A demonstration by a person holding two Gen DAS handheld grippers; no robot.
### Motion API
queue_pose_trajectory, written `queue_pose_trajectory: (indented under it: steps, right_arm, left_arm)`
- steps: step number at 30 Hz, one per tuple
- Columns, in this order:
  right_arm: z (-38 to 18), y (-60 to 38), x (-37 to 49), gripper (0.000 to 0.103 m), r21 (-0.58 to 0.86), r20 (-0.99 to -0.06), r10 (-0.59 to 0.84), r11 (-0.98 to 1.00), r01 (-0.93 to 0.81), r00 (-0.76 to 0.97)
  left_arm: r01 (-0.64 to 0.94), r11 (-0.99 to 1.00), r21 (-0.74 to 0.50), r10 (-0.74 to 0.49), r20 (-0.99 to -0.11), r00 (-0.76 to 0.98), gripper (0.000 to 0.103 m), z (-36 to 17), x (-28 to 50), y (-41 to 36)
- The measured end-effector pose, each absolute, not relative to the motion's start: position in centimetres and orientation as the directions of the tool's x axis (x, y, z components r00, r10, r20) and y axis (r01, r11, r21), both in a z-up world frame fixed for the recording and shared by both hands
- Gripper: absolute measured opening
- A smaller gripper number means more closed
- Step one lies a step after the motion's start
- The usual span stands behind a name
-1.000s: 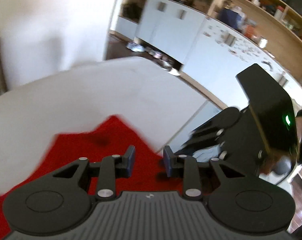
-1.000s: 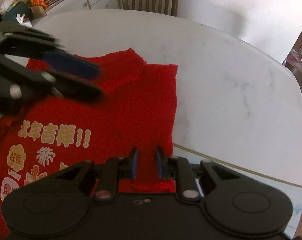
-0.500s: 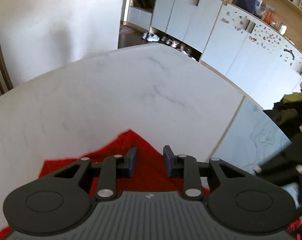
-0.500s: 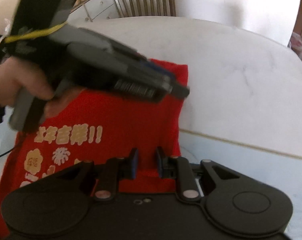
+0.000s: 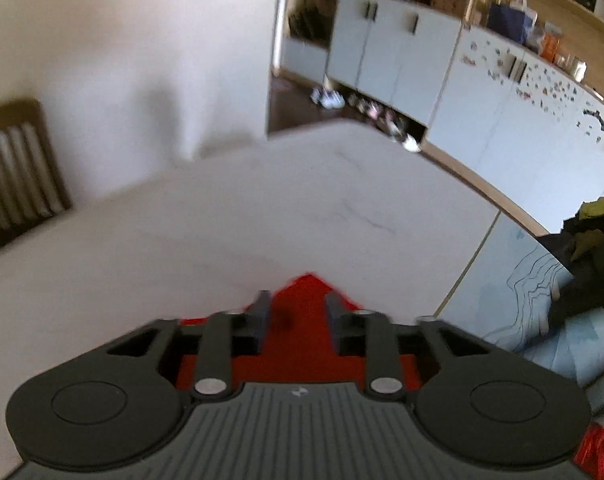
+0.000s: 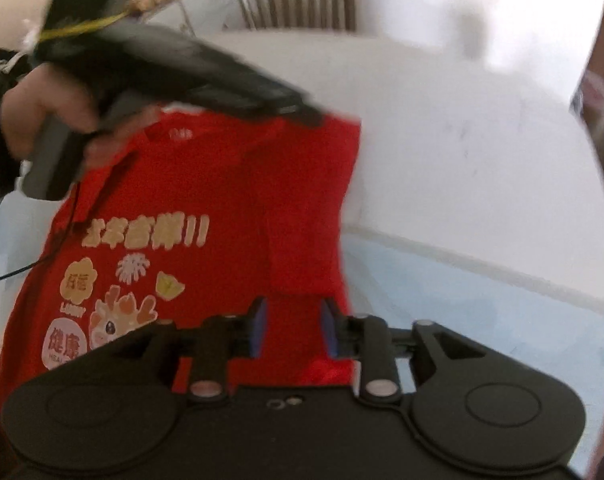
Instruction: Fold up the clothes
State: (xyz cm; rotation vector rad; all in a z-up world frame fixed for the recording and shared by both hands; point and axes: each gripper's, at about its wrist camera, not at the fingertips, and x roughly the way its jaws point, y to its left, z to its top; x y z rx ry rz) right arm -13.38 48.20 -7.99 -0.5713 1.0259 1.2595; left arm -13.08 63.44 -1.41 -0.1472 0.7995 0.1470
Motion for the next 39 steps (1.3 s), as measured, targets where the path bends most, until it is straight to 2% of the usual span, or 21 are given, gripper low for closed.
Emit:
queue_pose_trajectory:
  steps: [1, 4, 8, 14, 23, 28, 32, 33, 34, 35, 37, 39]
  right_arm:
    - [-7.5, 48.5, -12.8, 0.103, 0.16, -0.862, 0.507, 0.247, -0.956, -0.013]
    - [-6.6, 50.8, -11.2, 0.103, 0.141, -0.85, 0.526, 0.222, -0.965, -0.002]
    - [-7.0, 54.9, -10.0, 0.103, 0.134, -0.848, 0.53, 0.185, -0.974, -0.016]
    - [-9.3, 59.8, -9.1, 0.103, 0.084, -0.885, 0.466, 0.167, -0.982, 0.003]
    - [-11.6, 62.5, -8.6, 0.103, 0.046, -0.916, 0.4, 0.153, -0.987, 0.02]
    - [-11.9, 63.7, -9.2, 0.103, 0.032, -0.91, 0.413, 0.137, -0.99, 0.028]
    - [-11.7, 64.2, -10.1, 0.103, 0.041, -0.906, 0.423, 0.076, -0.996, -0.005]
    - [-11.6, 64.2, -10.3, 0.103, 0.043, -0.904, 0.426, 0.059, -0.997, -0.013]
    - [-11.3, 63.9, -10.6, 0.103, 0.04, -0.903, 0.43, 0.048, -0.998, -0.016]
    - [-11.1, 63.7, -10.8, 0.103, 0.038, -0.901, 0.433, 0.036, -0.999, -0.019]
    - [-10.6, 63.3, -11.3, 0.103, 0.033, -0.898, 0.44, 0.014, -0.999, -0.024]
    - [-10.1, 62.9, -11.8, 0.103, 0.028, -0.894, 0.447, -0.009, -1.0, -0.029]
  left_arm:
    - [-0.217, 0.974, -0.06, 0.111, -0.712, 0.694, 0.069, -0.7, -14.9, 64.2]
    - [-0.312, 0.95, -0.014, 0.217, -0.689, 0.692, 0.07, 1.1, -20.1, 66.6]
    - [-0.453, 0.891, 0.024, 0.317, -0.748, 0.583, 0.071, 0.4, -26.3, 70.0]
    - [-0.512, 0.859, -0.029, 0.265, -0.83, 0.491, 0.071, -3.2, -31.1, 71.7]
    - [-0.495, 0.868, 0.039, 0.285, -0.856, 0.431, 0.071, -6.5, -29.3, 71.4]
    - [-0.531, 0.847, -0.023, 0.258, -0.855, 0.449, 0.073, -6.9, -29.5, 72.2]
    - [-0.516, 0.856, -0.024, 0.25, -0.854, 0.456, 0.071, -6.9, -28.8, 71.9]
    - [-0.508, 0.861, -0.024, 0.247, -0.854, 0.458, 0.07, -6.9, -28.5, 71.8]
    - [-0.498, 0.867, -0.025, 0.241, -0.853, 0.463, 0.061, -6.9, -28.3, 71.6]
    - [-0.485, 0.874, -0.028, 0.234, -0.85, 0.471, 0.043, -6.8, -28.1, 71.3]
    - [-0.466, 0.884, -0.045, 0.214, -0.847, 0.487, 0.02, -6.5, -27.8, 70.8]
    - [-0.435, 0.9, 0.014, 0.253, -0.83, 0.497, 0.016, -6.1, -27.5, 69.5]
